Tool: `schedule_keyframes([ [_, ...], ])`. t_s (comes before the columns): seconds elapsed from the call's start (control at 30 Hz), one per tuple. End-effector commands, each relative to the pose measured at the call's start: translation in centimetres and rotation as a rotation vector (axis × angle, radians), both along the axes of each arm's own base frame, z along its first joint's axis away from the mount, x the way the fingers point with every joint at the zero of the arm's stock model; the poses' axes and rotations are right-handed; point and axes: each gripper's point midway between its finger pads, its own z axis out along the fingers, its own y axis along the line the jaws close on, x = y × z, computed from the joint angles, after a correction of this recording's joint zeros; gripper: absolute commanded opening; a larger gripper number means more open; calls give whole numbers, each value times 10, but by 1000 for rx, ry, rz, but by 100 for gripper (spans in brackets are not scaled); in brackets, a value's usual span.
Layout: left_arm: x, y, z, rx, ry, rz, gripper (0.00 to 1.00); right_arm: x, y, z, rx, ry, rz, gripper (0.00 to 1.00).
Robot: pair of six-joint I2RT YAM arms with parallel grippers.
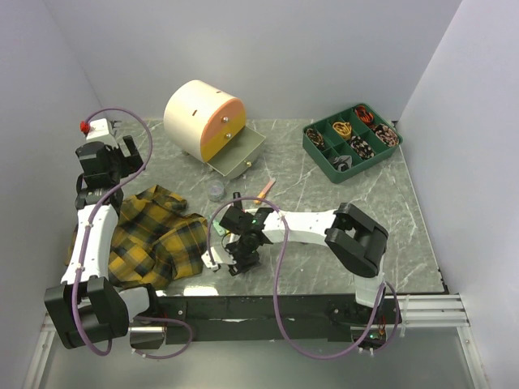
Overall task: Sort the stationery into containers
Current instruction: Pick up the stationery from the center of the board, then place the stationery in the drawer.
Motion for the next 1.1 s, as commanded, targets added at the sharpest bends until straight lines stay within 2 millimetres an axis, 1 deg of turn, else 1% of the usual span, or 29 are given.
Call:
schedule_keyframes([
  [0.0, 0, -1, 21, -10, -79, 3, 99, 4, 5, 1, 24, -42, -21, 48],
  [0.03, 0, -1, 20, -12, -78, 1, 99, 4, 4, -1, 21, -44, -21, 47],
  [0.07, 0, -2, 20, -16, -78, 0, 99, 4, 3, -2, 17, -46, -21, 42],
  [0.13, -1, -2, 19, -19, -74, -2, 99, 2, 1, -3, 9, -42, -23, 37],
  [0.17, -1, -2, 20, -19, -76, -2, 99, 2, 0, 0, 12, -43, -24, 32],
  [0.23, -2, -3, 19, -23, -64, -3, 100, 2, -1, 5, 18, -52, -26, 30],
  [0.3, -2, -3, 22, -26, -62, -3, 100, 6, 3, 20, 47, -77, -34, 28],
  [0.33, -3, -3, 22, -27, -51, -3, 99, 14, 3, 27, 60, -97, -48, 28],
  [0.37, -2, -2, 29, -21, -61, -4, 99, 18, 4, 40, 81, -113, -52, 27],
  [0.4, -2, -2, 32, -20, -61, -3, 99, 25, 11, 55, 113, -132, -60, 27],
  [0.43, -4, -1, 30, -21, -44, -2, 99, 31, 13, 66, 131, -140, -71, 26],
  [0.47, -2, 0, 39, -17, -53, -1, 100, 41, 13, 80, 157, -152, -94, 26],
  [0.5, -2, 0, 42, -17, -54, 0, 99, 50, 19, 99, 191, -159, -119, 25],
  [0.53, -1, -1, 48, -21, -61, -11, 99, 56, 21, 112, 215, -155, -134, 25],
  [0.57, 0, -2, 51, -16, -62, -17, 99, 69, 16, 120, 217, -138, -187, 25],
  [0.6, 1, -3, 53, -16, -67, -30, 100, 83, 24, 147, 271, -152, -214, 25],
  [0.63, 2, -4, 54, -11, -72, -39, 99, 93, 26, 158, 290, -147, -238, 25],
  [0.67, 5, -4, 53, -6, -76, -45, 99, 104, 26, 159, 283, -125, -279, 25],
  [0.7, 6, -5, 52, -9, -73, -51, 99, 130, 28, 185, 335, -158, -325, 25],
  [0.73, 8, -5, 53, -12, -75, -53, 99, 146, 29, 182, 327, -155, -359, 25],
  [0.77, 12, -7, 49, -26, -66, -61, 99, 159, 28, 187, 328, -151, -399, 25],
  [0.8, 13, -8, 46, -31, -56, -68, 99, 186, 26, 214, 380, -191, -445, 25],
  [0.83, 14, -9, 44, -36, -49, -71, 99, 202, 28, 206, 366, -183, -474, 25],
  [0.87, 14, -10, 39, -63, -39, -65, 100, 216, 31, 230, 408, -206, -505, 25],
  [0.9, 12, -10, 33, -84, -17, -56, 99, 235, 25, 233, 412, -216, -546, 25],
  [0.93, 11, -12, 27, -105, -3, -54, 99, 247, 28, 220, 394, -202, -564, 25],
  [0.97, 10, -13, 24, -118, 9, -48, 100, 260, 30, 234, 428, -220, -591, 25],
  [1.0, 7, -13, 19, -129, 25, -43, 99, 270, 29, 233, 433, -225, -613, 25],
  [1.07, 3, -14, 19, -140, 31, -50, 99, 286, 30, 221, 447, -218, -634, 25],
])
